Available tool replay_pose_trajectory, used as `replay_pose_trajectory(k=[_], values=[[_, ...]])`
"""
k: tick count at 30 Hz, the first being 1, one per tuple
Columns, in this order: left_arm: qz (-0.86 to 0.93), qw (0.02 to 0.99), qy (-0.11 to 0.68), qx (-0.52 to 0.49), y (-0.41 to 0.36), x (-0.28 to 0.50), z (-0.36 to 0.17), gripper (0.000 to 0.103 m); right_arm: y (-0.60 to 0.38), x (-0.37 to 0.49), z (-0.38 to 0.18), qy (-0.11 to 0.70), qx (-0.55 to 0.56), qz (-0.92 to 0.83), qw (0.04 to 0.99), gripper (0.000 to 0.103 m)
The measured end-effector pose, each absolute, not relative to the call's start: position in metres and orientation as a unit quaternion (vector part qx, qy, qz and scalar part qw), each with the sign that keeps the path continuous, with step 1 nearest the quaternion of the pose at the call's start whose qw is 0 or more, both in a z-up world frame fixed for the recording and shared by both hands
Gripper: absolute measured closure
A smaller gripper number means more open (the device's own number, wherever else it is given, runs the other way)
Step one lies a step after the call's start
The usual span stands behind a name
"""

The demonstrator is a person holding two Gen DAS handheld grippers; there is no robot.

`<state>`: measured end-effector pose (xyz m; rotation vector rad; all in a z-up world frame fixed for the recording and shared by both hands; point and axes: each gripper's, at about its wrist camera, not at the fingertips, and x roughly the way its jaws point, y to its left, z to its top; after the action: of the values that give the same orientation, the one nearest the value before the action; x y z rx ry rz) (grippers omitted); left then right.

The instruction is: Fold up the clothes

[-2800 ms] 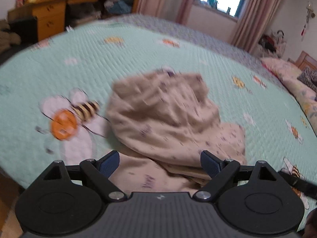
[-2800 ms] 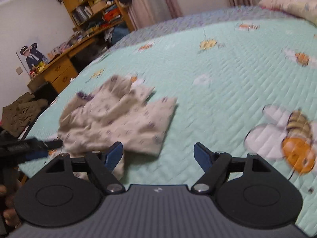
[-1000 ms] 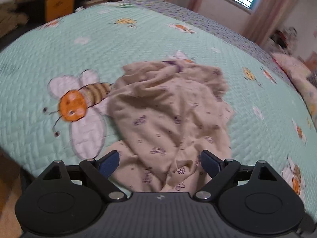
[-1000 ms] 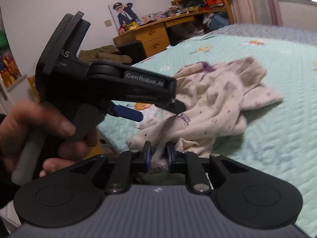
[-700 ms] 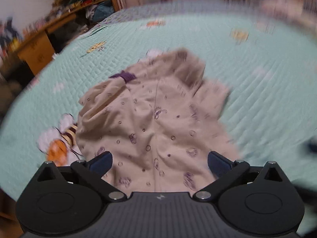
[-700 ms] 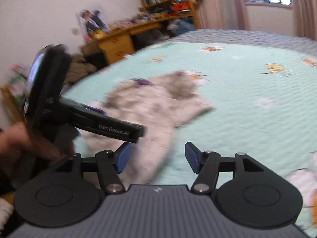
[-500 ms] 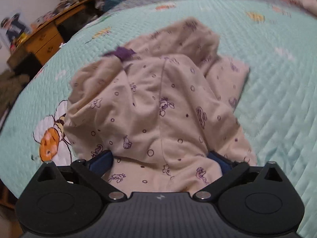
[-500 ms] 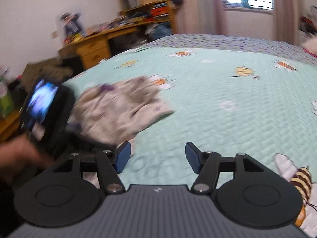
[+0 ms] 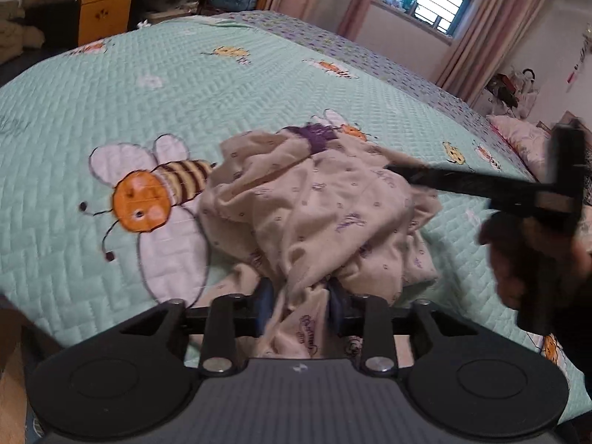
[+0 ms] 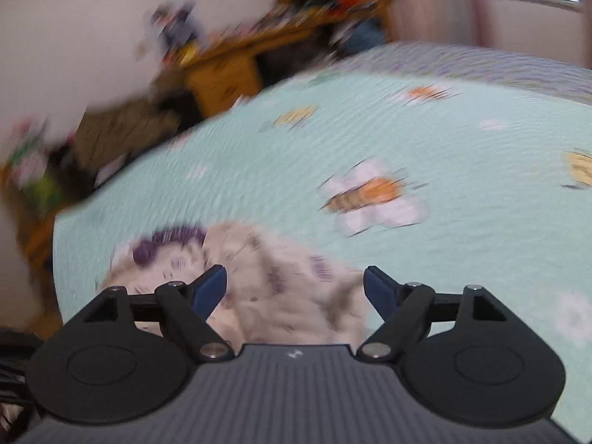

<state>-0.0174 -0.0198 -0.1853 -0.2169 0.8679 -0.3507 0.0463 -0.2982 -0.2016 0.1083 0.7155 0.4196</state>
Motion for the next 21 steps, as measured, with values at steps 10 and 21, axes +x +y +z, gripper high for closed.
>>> replay_pose_trajectory(k=[10, 21], values=[[-0.174, 0.909, 0.367, -0.093, -0.028, -0.005, -0.144, 0.071, -0.355, -0.037, -0.085, 0.171, 0.099, 0.13, 0.972, 0.094], [-0.299, 0.898, 0.321, -0.048, -0.122, -0.049, -0.107, 0.045, -0.419, -0.201, 0.012, 0.066, 0.042, -0.018, 0.997, 0.093]])
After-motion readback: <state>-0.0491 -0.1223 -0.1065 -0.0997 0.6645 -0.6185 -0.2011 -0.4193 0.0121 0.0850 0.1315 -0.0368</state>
